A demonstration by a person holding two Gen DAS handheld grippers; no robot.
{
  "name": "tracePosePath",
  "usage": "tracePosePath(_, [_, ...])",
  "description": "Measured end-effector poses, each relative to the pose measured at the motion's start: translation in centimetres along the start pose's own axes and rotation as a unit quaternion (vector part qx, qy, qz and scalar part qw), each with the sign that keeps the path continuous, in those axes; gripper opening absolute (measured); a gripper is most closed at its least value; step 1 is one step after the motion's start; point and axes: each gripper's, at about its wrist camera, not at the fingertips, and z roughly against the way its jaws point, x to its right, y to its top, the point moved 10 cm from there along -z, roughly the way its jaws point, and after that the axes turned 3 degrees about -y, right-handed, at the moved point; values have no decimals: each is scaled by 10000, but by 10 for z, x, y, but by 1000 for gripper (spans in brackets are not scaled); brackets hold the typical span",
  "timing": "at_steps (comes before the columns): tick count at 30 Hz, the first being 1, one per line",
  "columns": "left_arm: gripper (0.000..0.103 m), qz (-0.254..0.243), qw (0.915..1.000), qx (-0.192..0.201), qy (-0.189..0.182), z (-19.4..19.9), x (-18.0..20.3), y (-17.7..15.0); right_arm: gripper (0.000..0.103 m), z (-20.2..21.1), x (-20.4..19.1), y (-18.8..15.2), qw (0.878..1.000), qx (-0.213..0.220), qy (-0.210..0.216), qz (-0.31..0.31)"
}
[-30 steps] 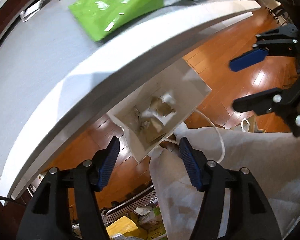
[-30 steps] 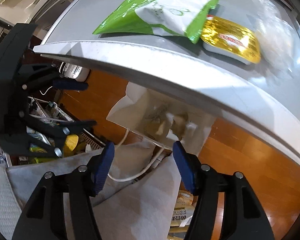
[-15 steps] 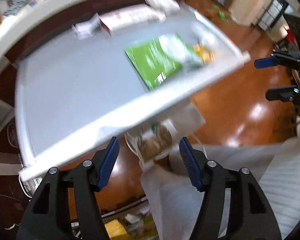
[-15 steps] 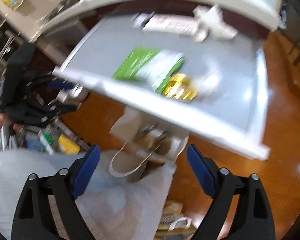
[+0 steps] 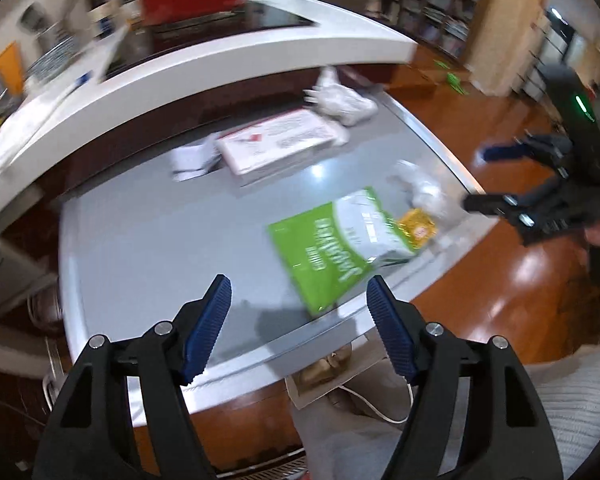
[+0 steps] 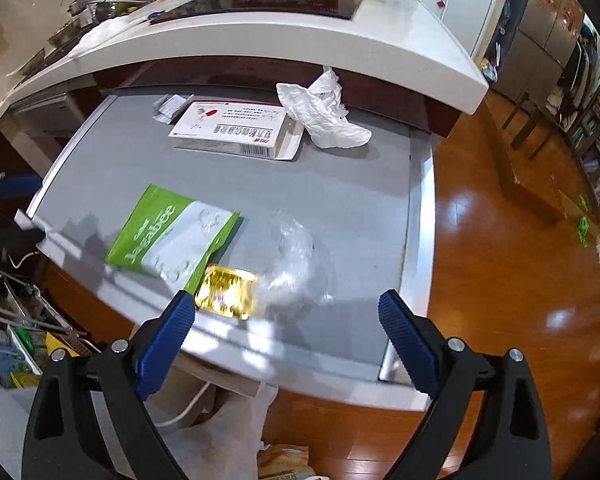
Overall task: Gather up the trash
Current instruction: 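Move both tools back over the tray toward the green chip bag and plastic wrapper, then grasp the green Jagabee chip bag with left tool while right tool grasps the clear plastic wrapper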
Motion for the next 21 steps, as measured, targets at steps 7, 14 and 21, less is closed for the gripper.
tracePosePath(7, [71,-1226,9915,-418,-73,-45,38,12,92,-2,6,10,9999,-13,116,-76])
tracePosePath(14, [70,-2045,9631,-1252,-1222,-76,47,20,92,-1,15,9,9990,-71,322,-292])
tracePosePath(21, [75,-3078,9234,-1843,-1366,-102,47,28,92,-6,23,6,9965,-235,579,-550])
